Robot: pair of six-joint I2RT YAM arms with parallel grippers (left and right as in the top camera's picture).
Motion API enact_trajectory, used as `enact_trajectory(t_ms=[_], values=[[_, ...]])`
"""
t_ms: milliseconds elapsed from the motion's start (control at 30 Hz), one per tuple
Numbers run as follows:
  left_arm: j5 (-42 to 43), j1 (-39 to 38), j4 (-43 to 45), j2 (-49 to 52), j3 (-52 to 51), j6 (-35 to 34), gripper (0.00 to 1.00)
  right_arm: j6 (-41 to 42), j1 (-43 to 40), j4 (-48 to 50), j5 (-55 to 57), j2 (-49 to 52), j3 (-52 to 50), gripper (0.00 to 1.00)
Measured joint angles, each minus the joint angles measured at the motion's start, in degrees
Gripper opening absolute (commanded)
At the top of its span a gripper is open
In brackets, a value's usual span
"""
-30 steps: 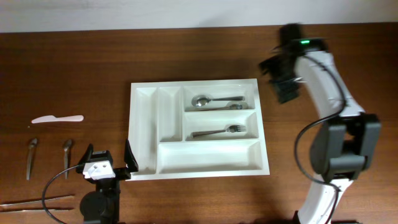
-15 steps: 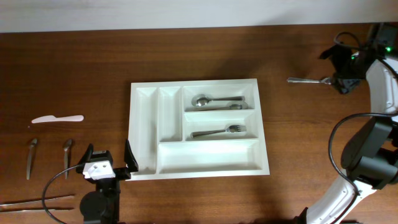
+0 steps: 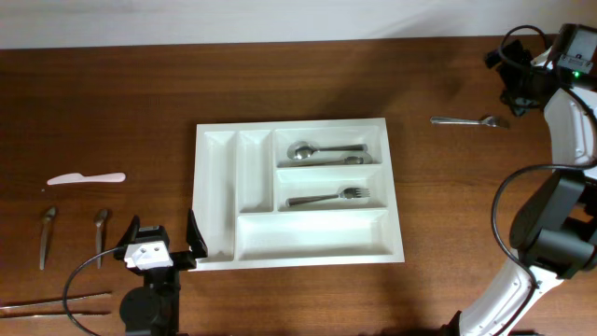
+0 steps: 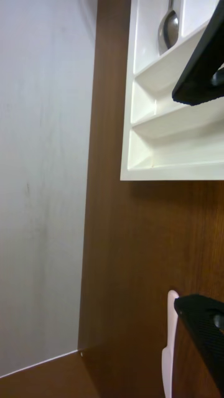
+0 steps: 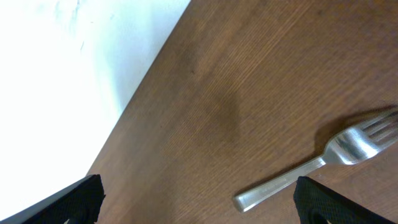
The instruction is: Pack container
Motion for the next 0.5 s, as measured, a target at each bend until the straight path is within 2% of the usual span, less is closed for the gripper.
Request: enact_trajectory(t_ms=[33, 100, 367, 500], values=[[0.0, 0.0, 0.0, 0.0, 0.0, 0.0, 0.99, -0.3, 0.0, 0.5, -0.2, 0.5, 0.0, 0.69], [0.0, 0.0, 0.0, 0.0, 0.0, 0.0, 0.99, -0.8, 0.0, 0.9, -0.4, 1.9, 0.2, 0.47], [0.0, 0.0, 0.0, 0.0, 0.0, 0.0, 0.99, -1.5, 0.9, 5.8, -0.9, 8.0, 0.2, 0.07], [0.0, 0.0, 0.0, 0.0, 0.0, 0.0, 0.99, -1.5, 2.2, 12.7, -1.0, 8.5, 0.2, 0.04]])
